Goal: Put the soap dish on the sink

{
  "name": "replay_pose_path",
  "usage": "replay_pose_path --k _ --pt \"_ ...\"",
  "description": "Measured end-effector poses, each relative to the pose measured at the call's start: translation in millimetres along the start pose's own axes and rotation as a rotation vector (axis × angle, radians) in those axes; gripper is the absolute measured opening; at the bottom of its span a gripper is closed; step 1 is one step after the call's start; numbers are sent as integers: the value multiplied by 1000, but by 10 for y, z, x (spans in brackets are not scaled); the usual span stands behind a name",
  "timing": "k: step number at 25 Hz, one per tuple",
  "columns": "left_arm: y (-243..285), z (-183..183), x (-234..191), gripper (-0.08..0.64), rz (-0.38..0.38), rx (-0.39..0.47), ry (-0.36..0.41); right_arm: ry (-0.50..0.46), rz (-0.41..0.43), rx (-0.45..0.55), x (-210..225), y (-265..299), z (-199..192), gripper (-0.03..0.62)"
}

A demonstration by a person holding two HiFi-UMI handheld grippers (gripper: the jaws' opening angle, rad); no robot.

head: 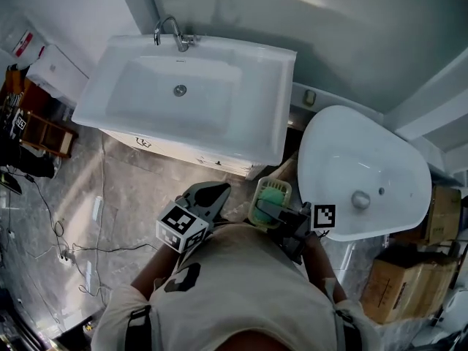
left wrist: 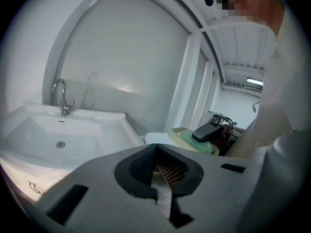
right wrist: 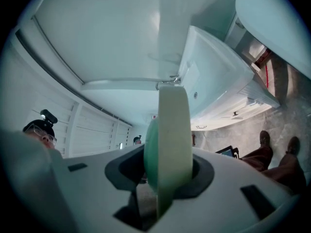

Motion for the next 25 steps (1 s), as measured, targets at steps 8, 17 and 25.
replay_pose_path --k 8,17,25 --pt "-186 282 -719 20 -22 55 -31 1 -55 19 15 581 220 132" --pt "-458 347 -1530 20 -2 71 -101 38 -77 35 18 1196 451 133" --pt "-572 281 -1933 20 -24 57 -149 48 -134 42 74 1542 489 144"
Point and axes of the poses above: the fingertips, and each gripper's own axes: y forward along the fingers, x to its right, z out of its top, the point moved 2 cm from there along -y, backward along the fingers, and after that the axes turned 1 degree about y, right-handed, at the moved point
